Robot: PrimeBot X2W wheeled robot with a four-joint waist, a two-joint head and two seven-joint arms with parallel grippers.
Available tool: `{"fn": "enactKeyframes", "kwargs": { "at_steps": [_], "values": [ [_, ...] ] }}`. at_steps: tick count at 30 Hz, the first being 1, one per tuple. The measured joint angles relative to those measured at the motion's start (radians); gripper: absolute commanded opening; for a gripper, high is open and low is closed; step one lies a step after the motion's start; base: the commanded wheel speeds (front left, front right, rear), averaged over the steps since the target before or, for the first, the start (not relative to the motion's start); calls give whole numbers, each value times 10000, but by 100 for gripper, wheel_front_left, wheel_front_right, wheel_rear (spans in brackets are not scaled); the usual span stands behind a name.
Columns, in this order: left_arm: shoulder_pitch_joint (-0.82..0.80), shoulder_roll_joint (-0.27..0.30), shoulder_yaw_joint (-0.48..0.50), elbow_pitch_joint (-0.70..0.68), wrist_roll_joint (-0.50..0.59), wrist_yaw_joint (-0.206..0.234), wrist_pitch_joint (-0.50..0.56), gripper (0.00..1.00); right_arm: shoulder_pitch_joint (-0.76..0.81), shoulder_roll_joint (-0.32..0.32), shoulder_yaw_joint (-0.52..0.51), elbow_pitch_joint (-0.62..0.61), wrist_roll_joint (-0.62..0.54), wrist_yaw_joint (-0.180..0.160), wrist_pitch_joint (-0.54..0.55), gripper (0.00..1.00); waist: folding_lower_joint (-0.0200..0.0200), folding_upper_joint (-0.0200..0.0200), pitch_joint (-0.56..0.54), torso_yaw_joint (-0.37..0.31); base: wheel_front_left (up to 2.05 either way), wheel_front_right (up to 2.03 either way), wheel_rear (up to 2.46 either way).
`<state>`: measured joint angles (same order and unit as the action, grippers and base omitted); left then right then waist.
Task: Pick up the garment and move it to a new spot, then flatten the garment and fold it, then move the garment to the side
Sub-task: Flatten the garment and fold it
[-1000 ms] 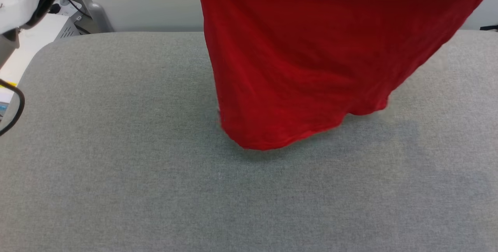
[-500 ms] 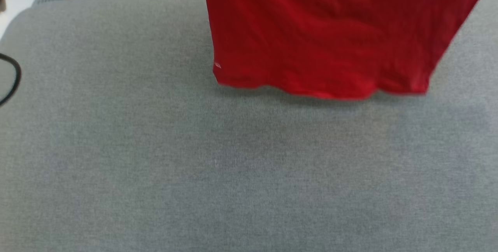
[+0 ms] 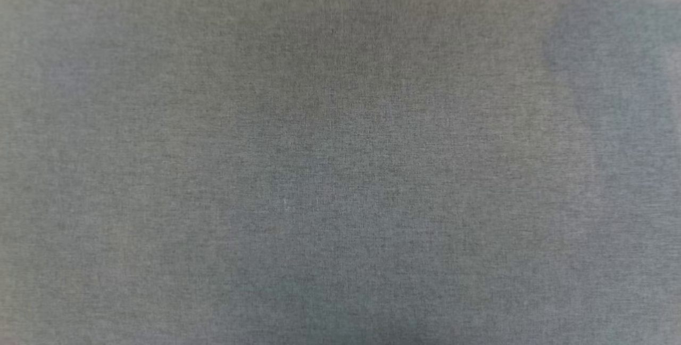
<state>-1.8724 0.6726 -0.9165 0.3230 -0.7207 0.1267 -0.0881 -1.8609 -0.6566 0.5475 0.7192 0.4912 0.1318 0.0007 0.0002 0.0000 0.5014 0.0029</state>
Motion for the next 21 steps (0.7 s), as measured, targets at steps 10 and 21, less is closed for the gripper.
{"fn": "enactKeyframes", "kwargs": {
  "at_steps": [10, 21],
  "values": [
    [-70, -205, 125, 1438, -165, -336, -777, 0, -659, 1154, 978, 1519, -163, 0, -769, 0, 0, 0, 954, -92, 0, 0, 0],
    [2068, -495, 13, 2909, -863, -1189, -1534, 0, 1670, 1476, 2038, 2253, 846, 0, -2071, 0, -1, -1, 520, -131, 0, 0, 0]
  ]
}}
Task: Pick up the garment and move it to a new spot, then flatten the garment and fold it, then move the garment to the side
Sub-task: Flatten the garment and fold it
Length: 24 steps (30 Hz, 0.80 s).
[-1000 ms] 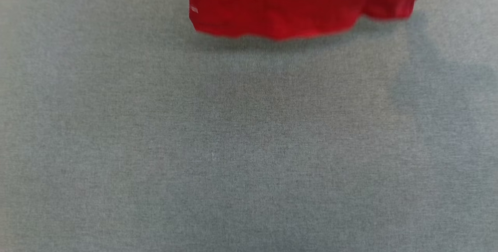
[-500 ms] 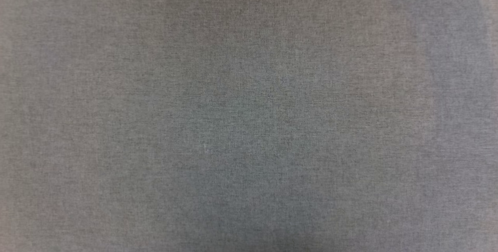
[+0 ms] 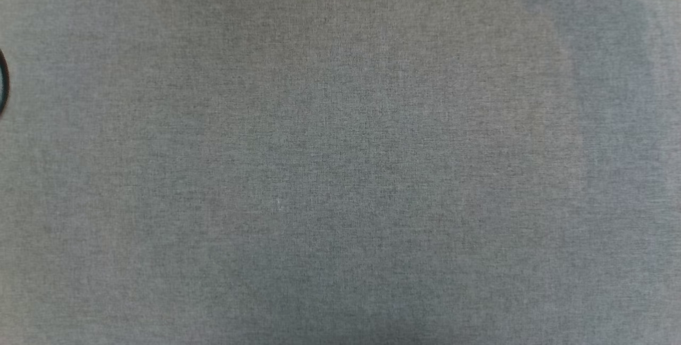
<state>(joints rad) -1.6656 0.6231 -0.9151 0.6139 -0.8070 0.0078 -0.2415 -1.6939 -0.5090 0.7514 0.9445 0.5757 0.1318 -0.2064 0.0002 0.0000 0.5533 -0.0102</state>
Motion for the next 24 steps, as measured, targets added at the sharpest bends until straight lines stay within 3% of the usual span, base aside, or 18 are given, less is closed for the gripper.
{"fn": "enactKeyframes", "kwargs": {
  "at_steps": [8, 17, 24],
  "values": [
    [2634, -98, 48, -313, -42, 136, -138, 0, 2522, -447, 1041, -1120, 1070, 2, -334, 0, -1, 0, -792, 11, 0, 0, 0],
    [6998, 207, 1538, -1630, -46, 221, -142, 0, 5731, -986, 1620, -2614, 1918, 2, -451, 0, -3, 0, -2028, -14, 0, 0, 0],
    [10540, 88, 2685, -2667, 12, 322, -144, 0, 8384, -1595, 1530, -3551, 2290, 2, -460, 0, -3, 1, -3012, -17, 0, 0, 0]
  ]
}}
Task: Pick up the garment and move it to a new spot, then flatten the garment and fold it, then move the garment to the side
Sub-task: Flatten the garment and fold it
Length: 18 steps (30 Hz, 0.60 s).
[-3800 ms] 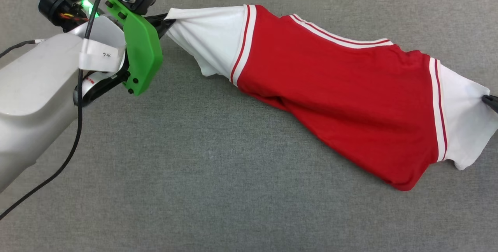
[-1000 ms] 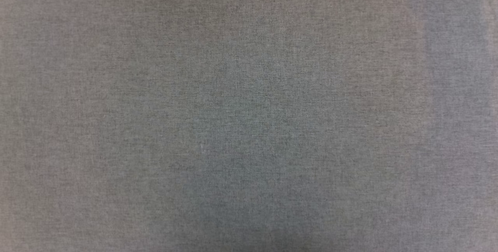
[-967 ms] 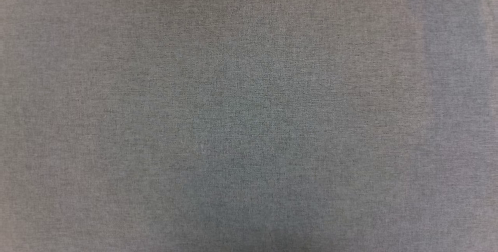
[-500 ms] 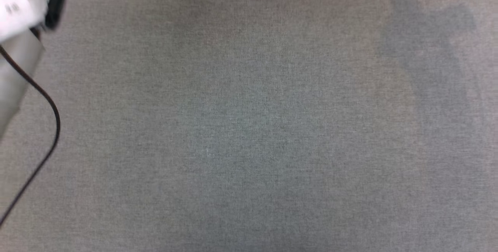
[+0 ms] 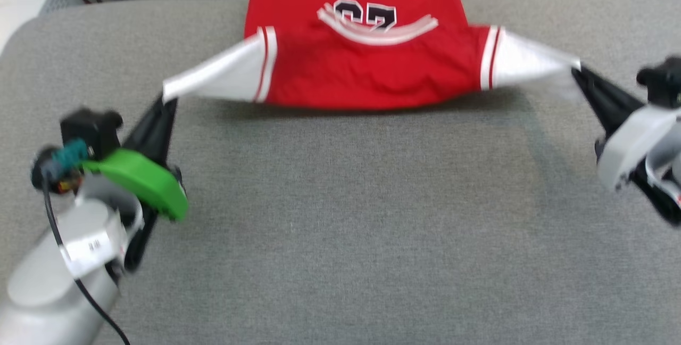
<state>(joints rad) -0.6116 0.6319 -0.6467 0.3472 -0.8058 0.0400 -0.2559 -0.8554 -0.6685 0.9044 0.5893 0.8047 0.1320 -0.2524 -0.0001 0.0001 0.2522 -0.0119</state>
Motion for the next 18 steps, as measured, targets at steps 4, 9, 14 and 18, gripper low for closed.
{"fn": "enactKeyframes", "kwargs": {
  "at_steps": [4, 9, 14, 18],
  "values": [
    [1664, -201, 313, -155, 173, -2, 0, 0, 1692, -291, -443, -466, 364, -2, 0, 0, 0, 0, -512, 52, 0, 0, 0],
    [3272, -426, 765, 4, 349, 96, 0, 0, 3569, -420, -1034, -834, 554, 0, -2, 0, 0, 0, -1057, 95, 0, 0, 0],
    [4611, -844, 1221, 238, 416, 180, 0, 0, 5364, -502, -2023, -1016, 803, 0, -10, 0, 0, 0, -1535, 120, 0, 0, 0],
    [5523, -1193, 1778, 245, 692, 267, 0, 0, 6727, -399, -2821, -1360, 838, 0, -33, 0, 0, 0, -1811, 110, 0, 0, 0]
  ]
}}
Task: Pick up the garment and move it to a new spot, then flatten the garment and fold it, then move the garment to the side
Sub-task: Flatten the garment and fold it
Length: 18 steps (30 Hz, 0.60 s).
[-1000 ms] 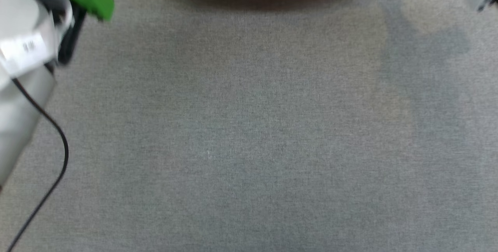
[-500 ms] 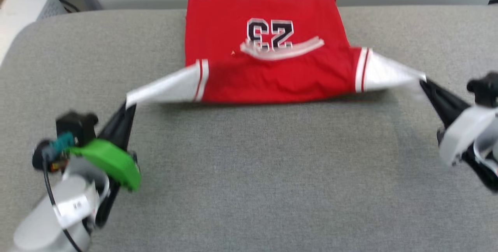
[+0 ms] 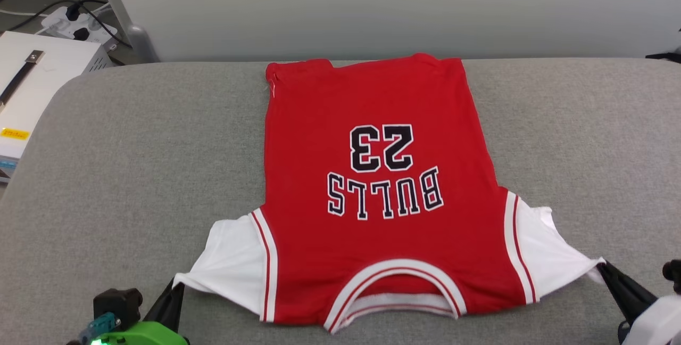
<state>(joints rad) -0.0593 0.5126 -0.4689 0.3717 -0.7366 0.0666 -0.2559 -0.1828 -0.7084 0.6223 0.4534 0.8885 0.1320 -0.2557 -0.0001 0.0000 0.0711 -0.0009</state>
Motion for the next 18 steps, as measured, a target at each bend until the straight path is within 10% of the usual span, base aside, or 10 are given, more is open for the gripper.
{"fn": "enactKeyframes", "kwargs": {
  "at_steps": [18],
  "values": [
    [1618, -844, 1327, -100, 1112, -98, 0, 0, 3797, 1164, -3047, -1540, -546, 6, 1162, 2, 1, 0, -225, 181, 0, 0, 0]
  ]
}}
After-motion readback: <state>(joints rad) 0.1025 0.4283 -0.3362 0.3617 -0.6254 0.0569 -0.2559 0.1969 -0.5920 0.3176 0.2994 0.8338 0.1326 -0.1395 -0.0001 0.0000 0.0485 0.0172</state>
